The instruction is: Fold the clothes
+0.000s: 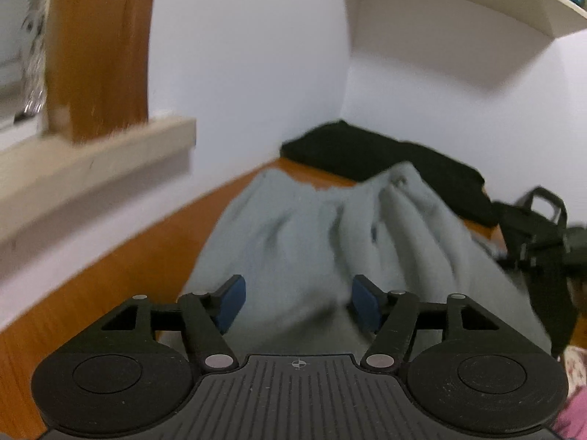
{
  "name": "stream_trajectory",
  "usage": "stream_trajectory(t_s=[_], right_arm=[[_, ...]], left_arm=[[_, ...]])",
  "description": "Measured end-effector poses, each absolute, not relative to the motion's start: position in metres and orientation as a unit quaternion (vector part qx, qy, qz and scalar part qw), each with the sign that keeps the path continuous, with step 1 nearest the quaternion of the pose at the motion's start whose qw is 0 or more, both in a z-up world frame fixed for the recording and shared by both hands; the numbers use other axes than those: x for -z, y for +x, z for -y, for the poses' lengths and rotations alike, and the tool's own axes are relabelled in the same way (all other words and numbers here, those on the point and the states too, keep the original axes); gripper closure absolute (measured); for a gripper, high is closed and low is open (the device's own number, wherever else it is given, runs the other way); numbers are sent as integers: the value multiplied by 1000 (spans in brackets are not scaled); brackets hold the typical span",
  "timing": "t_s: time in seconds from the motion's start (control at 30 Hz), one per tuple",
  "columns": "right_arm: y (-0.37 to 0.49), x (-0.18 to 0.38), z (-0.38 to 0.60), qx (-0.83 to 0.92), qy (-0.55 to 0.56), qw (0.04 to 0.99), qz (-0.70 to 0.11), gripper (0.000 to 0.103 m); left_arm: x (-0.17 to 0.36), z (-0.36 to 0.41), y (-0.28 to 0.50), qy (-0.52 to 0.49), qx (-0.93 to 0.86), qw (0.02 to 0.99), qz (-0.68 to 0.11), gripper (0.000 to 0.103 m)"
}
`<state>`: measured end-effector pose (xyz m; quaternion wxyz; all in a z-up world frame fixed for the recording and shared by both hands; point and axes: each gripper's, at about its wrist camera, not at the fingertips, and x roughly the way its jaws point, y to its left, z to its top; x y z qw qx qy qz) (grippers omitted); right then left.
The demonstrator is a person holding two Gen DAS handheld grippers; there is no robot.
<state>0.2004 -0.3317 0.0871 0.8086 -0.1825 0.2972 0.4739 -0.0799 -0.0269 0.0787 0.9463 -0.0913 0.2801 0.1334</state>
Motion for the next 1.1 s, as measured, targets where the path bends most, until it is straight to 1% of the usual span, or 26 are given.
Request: stream_trajectory(t_s=[0.07,0.17,0.33,0.4,0.43,0.5,0.53,0.57,0.63,0.73,0.83,0.9,1.0,1.1], right_arm=[[203,-105,336,-436,-203,837,-260,102],[220,-148,345,-366,-224,881,-202,102],[259,-149,327,-287,-230,899,-237,100],[263,-133,312,-284,-236,891,-265,97],[260,-129,306,-287,-234,893,-257,95],[253,-126,292,-306,-223,894,-241,84],[250,-127,282,-321,-214,892,-235,77],[248,-127,273,-336,-205,890,-229,75],[246,-127,251,-366,-187,883,-225,74],[253,-120,205,-427,-162,852,-255,74],[262,-109,159,-477,-163,814,-288,71],[260,-105,136,-507,-167,792,-296,70],[255,-105,118,-543,-168,767,-297,64],[251,-109,115,-580,-153,745,-293,57]], left_arm=[[-73,26,-89,-87,-141,946,-279,35],[-70,18,-101,-94,-142,948,-270,35],[-61,7,-106,-108,-126,950,-264,35],[-55,2,-105,-120,-124,948,-268,35],[-55,-1,-104,-129,-122,946,-270,35],[-54,-5,-103,-135,-118,946,-271,34],[-53,-6,-102,-138,-118,944,-275,33],[-52,-7,-100,-141,-119,942,-281,33],[-50,-7,-96,-138,-122,940,-287,33],[-50,-4,-92,-129,-126,940,-291,33],[-49,-4,-93,-130,-129,940,-289,32],[-49,-5,-93,-130,-134,939,-290,31],[-54,-2,-99,-111,-158,935,-297,31],[-67,3,-123,-99,-188,932,-294,31]])
